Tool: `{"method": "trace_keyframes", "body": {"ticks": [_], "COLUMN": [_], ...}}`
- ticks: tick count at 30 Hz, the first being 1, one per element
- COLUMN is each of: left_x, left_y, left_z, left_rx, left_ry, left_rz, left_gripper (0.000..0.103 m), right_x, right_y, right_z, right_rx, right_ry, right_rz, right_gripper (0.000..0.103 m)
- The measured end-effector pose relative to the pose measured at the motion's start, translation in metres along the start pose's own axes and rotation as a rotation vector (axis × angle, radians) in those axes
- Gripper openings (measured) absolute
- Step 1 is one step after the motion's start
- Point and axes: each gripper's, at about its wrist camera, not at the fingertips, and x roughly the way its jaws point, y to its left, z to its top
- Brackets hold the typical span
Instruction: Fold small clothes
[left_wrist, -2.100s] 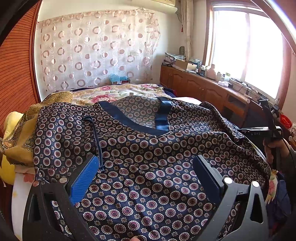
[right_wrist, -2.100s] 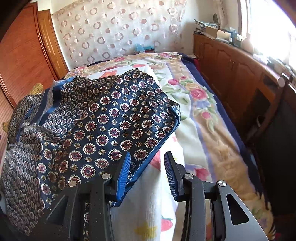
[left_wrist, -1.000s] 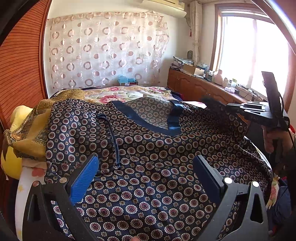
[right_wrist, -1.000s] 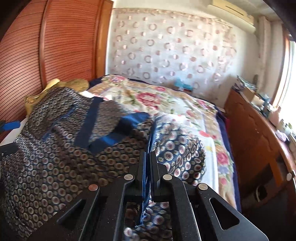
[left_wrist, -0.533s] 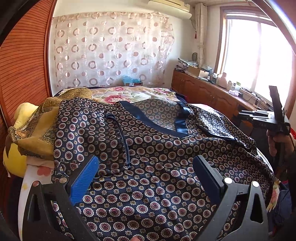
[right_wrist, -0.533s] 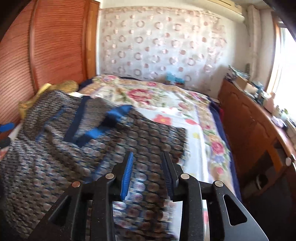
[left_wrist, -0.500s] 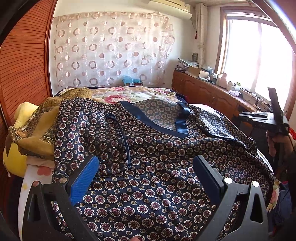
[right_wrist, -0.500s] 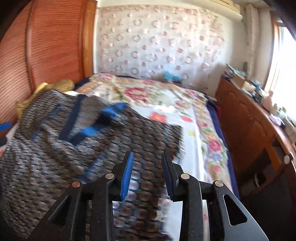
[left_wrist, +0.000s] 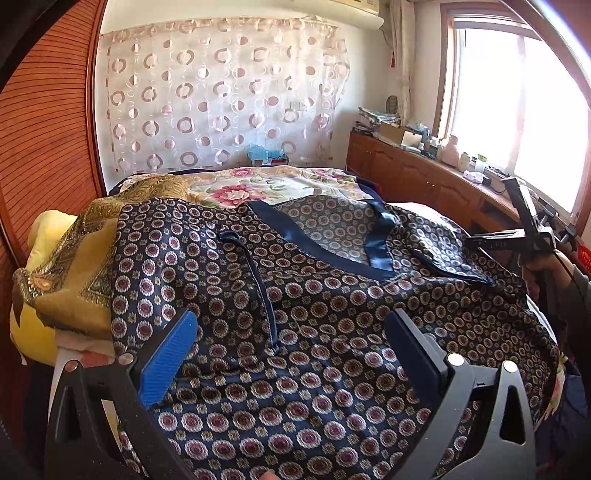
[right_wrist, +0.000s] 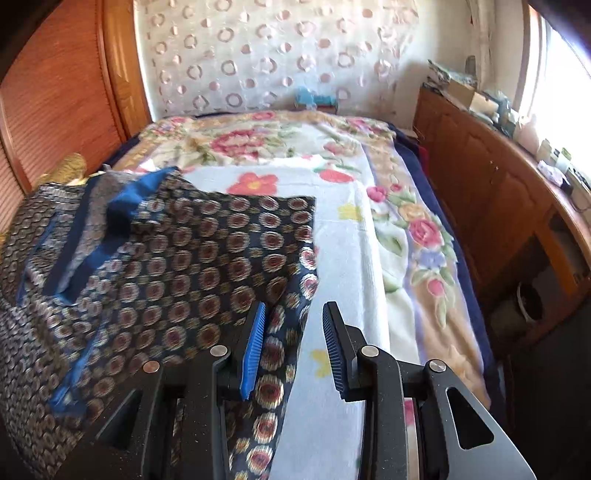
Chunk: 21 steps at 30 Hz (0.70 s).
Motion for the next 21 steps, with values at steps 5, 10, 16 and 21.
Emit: {"method": "trace_keyframes", "body": {"ticks": [5, 10, 16, 21], "left_x": [0.007, 0.016, 0.029, 0.041], "left_y": [0.006, 0.017, 0.042, 0.065], "left_z": [0.008, 0.020, 0.039, 0.049], "left_rx": [-0.002, 0.006, -0.011, -0.022], "left_ry": [0.012, 0.024, 0.029, 0.039], "left_rz": [-0.002, 0.010, 0.048, 0.100], "left_gripper": [0.102, 0.102, 0.102, 0.102], "right_x": [0.013, 0.001, 0.002, 0.029], "right_y": [-0.010, -0.031, -0.047, -0.040], "right_z": [0.003, 0.011, 0.025, 0.041], "right_rx": [-0.039, -0.038, 0.022, 0.010], "right_ry": [0.019, -0.044, -0.067, -0.063], "right_rz": [0.032, -0.037, 0.040, 0.083], "right_gripper": [0.005, 0.001, 0.005, 0.033]}}
